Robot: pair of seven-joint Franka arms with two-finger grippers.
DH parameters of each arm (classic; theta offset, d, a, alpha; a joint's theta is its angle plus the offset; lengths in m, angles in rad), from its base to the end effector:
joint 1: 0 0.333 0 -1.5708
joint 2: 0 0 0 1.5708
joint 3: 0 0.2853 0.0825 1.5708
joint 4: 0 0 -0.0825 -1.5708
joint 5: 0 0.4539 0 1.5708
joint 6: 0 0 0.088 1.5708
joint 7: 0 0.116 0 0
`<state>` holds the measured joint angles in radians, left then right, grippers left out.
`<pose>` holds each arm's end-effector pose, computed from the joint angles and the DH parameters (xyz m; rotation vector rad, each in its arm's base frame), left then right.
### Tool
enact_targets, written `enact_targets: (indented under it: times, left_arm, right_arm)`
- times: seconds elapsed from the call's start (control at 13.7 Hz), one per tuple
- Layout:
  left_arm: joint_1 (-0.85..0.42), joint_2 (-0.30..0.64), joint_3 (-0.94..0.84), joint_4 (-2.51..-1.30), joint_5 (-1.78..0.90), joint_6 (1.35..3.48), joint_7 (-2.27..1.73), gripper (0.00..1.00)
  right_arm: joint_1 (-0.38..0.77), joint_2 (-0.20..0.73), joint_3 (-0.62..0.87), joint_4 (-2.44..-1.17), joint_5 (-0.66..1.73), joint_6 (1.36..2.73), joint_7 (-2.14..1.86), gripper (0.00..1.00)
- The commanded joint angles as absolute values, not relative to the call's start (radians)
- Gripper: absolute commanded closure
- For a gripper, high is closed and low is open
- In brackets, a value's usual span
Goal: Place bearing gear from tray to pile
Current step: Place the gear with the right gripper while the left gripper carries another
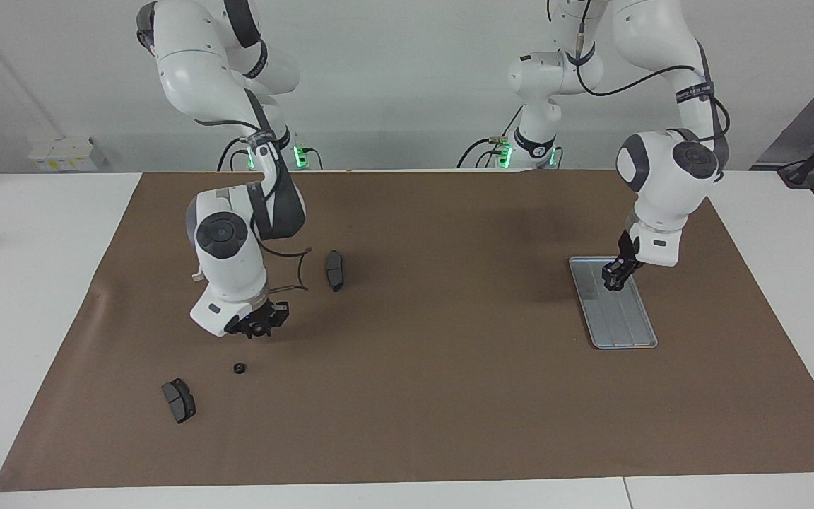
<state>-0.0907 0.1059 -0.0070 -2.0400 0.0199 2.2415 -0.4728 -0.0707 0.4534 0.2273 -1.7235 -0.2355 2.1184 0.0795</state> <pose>0.6337 -0.0614 0.3233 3.0744 0.5651 0.1503 0.6962 0.0899 0.2491 3.0252 0.2798 -0.0469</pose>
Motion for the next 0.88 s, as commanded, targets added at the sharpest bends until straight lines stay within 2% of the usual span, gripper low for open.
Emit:
enact_targets:
  times: [0.0,0.29,0.37,0.44,0.59,0.66,0.73,0.8]
  left_arm:
    - [-0.239,0.115,0.005,-2.008,0.034,2.223,-0.521,1.00]
    - [-0.425,0.141,-0.002,-2.005,0.032,2.336,-0.734,1.00]
    - [-0.478,0.179,-0.002,-1.982,0.031,2.373,-0.806,1.00]
    - [-0.529,0.246,0.003,-1.927,0.032,2.390,-0.895,1.00]
    - [-0.592,0.409,0.005,-1.773,0.032,2.393,-1.001,1.00]
    - [-0.601,0.446,0.003,-1.731,0.031,2.402,-1.024,1.00]
    - [-0.604,0.452,0.002,-1.730,0.031,2.434,-1.034,1.00]
    - [-0.610,0.456,-0.002,-1.741,0.031,2.466,-1.035,1.00]
  right_arm:
    - [-0.123,0.365,0.244,-1.871,-0.202,2.193,0.015,1.00]
    - [-0.167,0.302,0.244,-1.992,-0.201,2.230,-0.014,1.00]
    - [-0.169,0.295,0.244,-2.006,-0.201,2.230,-0.014,0.92]
    - [-0.167,0.290,0.244,-2.008,-0.199,2.229,-0.012,0.82]
    - [-0.167,0.285,0.244,-2.006,-0.172,2.227,-0.005,0.17]
    - [-0.167,0.281,0.244,-2.003,-0.152,2.227,-0.003,0.05]
    - [-0.163,0.281,0.244,-1.999,-0.144,2.227,-0.003,0.00]
    - [-0.158,0.281,0.244,-1.996,-0.144,2.227,-0.002,0.00]
